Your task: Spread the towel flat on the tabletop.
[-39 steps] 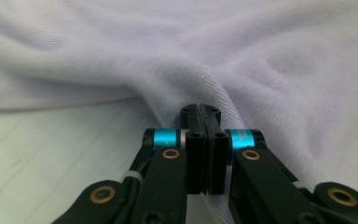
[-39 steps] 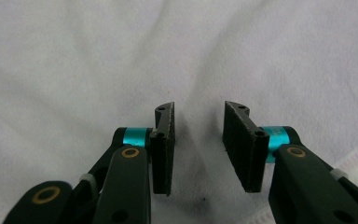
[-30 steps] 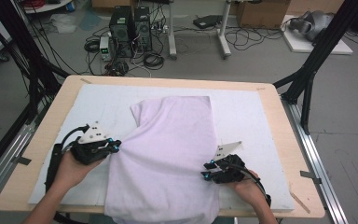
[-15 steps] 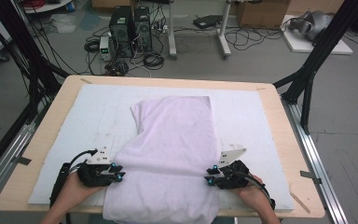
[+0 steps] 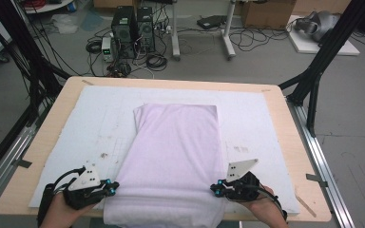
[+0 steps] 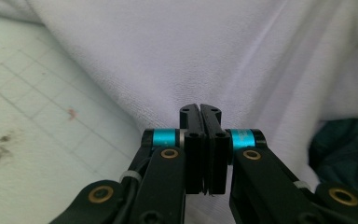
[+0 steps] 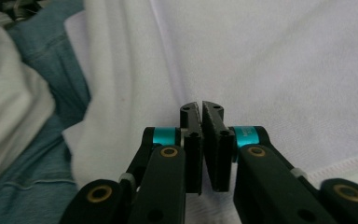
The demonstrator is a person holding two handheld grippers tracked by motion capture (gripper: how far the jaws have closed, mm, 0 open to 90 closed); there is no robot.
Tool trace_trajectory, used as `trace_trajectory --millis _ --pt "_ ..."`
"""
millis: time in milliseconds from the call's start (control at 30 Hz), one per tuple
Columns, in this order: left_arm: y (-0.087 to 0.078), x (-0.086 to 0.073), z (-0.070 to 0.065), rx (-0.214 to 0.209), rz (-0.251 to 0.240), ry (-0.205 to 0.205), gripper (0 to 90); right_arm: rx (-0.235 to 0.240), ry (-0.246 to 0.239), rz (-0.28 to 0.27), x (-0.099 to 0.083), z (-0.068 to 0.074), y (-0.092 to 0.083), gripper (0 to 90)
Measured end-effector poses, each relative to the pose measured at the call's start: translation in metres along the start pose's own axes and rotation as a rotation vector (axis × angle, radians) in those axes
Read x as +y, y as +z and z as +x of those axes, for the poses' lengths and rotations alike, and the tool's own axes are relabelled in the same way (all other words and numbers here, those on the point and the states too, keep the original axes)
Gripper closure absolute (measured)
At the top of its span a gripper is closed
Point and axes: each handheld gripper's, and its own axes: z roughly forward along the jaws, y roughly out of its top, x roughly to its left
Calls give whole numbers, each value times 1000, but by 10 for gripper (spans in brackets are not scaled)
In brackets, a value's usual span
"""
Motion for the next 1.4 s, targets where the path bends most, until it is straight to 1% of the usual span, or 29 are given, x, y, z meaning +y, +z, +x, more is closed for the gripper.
trace_trajectory --millis 33,67,100,133,167,200,233,267,300,333,367,400,433,500,633,767,833,867,900,933,1000,1067,1133,1167,1233,1267,1300,1367,1400 --pt "1 0 3 3 -9 -10 831 5 20 -17 1 -1 -1 728" --pt "4 -1 7 16 -11 -26 739 9 30 -31 3 -3 -2 686" --pt "7 -1 13 19 -9 -39 656 -8 31 -36 6 -6 0 640" --pt "12 -1 18 18 -6 -50 641 -28 30 -30 9 -9 3 612" --pt "18 -1 22 17 0 -68 616 -28 34 -18 12 -13 8 586" --pt "24 0 25 0 18 -73 586 -21 39 -11 14 -16 13 561" --pt "30 0 25 -13 27 -67 594 -11 38 3 15 -18 19 560" --pt "36 -1 24 -22 39 -53 641 -4 28 18 16 -18 26 563" --pt "41 -2 24 -28 51 -45 716 -2 18 40 16 -18 32 580" --pt "42 -2 23 -21 25 -42 788 -6 11 59 16 -18 37 642" --pt "43 -2 22 -17 21 -50 877 -7 3 74 15 -17 43 698" --pt "43 -2 21 -10 15 -44 885 -18 -9 54 14 -17 42 846" --pt "42 -3 19 -3 12 -36 887 5 5 58 14 -18 42 874" --pt "38 -4 14 -3 14 -22 888 1 -8 51 13 -17 42 883" --pt "19 -6 3 -7 -10 -28 889 25 -14 40 11 -8 35 887" --pt "-1 -8 -16 -20 -17 -11 889 65 -32 23 12 11 25 887" --pt "-10 -9 -24 -45 -25 -8 889 91 -49 14 13 21 18 879" --pt "-12 -9 -26 -55 -28 -15 885 104 -49 4 13 24 15 851" --pt "-14 -8 -24 -60 -35 -18 876 119 -40 -10 14 25 11 764" --pt "-14 -5 -21 -49 -39 -23 798 106 -37 -26 16 22 8 733" --pt "-11 2 -6 -22 -56 -35 710 53 -25 -53 22 9 2 664" --pt "-5 13 13 11 -92 -45 690 2 14 -90 31 -11 -4 629" --pt "3 26 35 46 -114 -51 666 -46 27 -112 42 -34 -8 608" --pt "8 33 46 63 -125 -59 663 -83 27 -125 46 -46 -9 597" --pt "18 44 69 107 -159 -91 642 -113 64 -130 53 -70 -8 582" --pt "24 49 80 141 -155 -93 635 -127 84 -137 56 -81 -6 578" --pt "31 52 90 173 -146 -99 626 -157 88 -129 58 -91 -4 571" --pt "46 56 111 168 -157 -146 622 -192 89 -115 59 -110 3 570" --pt "55 55 119 181 -149 -167 633 -195 99 -110 58 -120 8 567"
